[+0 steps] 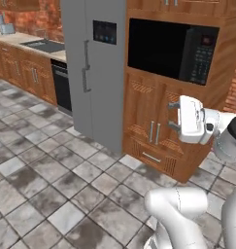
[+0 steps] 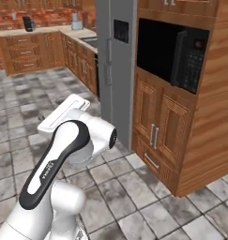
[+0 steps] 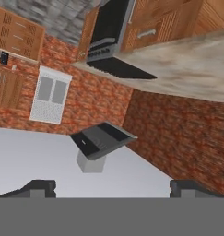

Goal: Retrieve the wine glasses from the counter and place one next to each plate.

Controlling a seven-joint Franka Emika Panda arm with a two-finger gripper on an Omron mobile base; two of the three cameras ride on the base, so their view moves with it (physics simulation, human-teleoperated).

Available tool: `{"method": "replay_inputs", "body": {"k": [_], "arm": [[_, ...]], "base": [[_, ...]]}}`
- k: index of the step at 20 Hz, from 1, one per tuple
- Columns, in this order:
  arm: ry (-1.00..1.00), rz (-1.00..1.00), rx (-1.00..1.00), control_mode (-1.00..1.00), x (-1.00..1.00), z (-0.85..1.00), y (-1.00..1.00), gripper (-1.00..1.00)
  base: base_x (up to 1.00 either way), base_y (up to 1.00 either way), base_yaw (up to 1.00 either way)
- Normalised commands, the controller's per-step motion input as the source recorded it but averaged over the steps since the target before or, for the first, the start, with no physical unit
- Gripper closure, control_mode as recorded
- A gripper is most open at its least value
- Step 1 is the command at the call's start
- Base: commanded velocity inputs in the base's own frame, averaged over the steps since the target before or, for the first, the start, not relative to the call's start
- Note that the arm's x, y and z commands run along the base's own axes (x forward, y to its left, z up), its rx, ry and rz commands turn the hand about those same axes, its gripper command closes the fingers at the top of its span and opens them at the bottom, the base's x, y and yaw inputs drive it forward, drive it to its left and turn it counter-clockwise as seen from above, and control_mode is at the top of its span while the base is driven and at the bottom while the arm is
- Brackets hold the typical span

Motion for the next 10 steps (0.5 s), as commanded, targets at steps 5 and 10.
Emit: {"method": "replay_inputs", "body": {"k": [5, 10], "arm": [[0.0, 0.0, 0.0, 1.0, 0.0, 0.0, 0.0, -1.0], [0.0, 0.0, 0.0, 1.0, 0.0, 0.0, 0.0, -1.0]], "base": [[1.0, 0.43, 0.0], [1.0, 0.58, 0.0]]}}
